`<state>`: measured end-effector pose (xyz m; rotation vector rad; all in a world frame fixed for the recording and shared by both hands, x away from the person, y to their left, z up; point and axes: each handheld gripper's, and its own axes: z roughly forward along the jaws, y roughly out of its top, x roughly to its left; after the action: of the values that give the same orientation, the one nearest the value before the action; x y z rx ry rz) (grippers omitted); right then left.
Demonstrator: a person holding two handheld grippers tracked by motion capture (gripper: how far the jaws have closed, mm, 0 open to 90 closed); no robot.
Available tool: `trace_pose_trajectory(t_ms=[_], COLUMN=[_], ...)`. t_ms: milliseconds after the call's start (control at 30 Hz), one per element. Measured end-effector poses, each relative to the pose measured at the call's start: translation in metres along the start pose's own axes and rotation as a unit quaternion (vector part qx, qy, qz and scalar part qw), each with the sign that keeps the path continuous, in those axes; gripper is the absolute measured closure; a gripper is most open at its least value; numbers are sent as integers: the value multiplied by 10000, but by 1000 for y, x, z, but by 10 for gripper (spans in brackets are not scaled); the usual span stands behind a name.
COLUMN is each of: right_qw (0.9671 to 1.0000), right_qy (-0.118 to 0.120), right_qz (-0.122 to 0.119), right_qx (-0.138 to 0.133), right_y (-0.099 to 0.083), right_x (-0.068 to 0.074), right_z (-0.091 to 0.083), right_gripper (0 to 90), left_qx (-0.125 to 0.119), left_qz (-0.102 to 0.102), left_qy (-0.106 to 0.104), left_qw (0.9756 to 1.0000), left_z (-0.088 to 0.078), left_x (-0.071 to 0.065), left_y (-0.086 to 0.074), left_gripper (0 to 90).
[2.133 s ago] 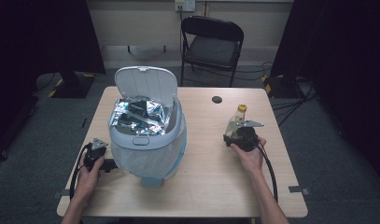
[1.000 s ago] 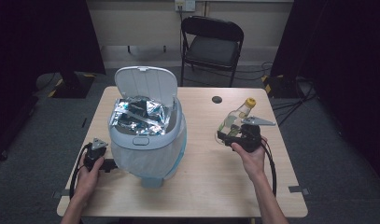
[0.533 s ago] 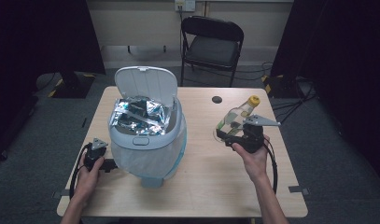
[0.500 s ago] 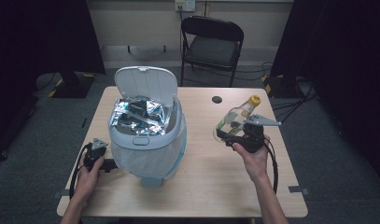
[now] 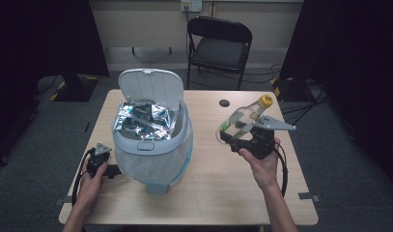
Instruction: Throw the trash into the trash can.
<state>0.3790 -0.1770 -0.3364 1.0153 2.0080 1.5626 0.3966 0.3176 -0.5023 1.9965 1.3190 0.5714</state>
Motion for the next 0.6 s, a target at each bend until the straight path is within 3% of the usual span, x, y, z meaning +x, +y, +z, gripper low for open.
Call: trace_pose_trajectory(t_ms=[233,600], right_qw=[9996,9979], right_qy=[89,440], right_qz=[-106,-89], right_qx=[-230,-472], right_y=[17,47], right_x=[10,23], right_z=[-9,-11], right_gripper=[276,276], left_qx=[3,2], left_qz=[30,18], left_qy=[26,13], left_qw=[10000,10000], left_z=[0,0], left_x=[0,0], left_y=[0,0], left_gripper=[112,112])
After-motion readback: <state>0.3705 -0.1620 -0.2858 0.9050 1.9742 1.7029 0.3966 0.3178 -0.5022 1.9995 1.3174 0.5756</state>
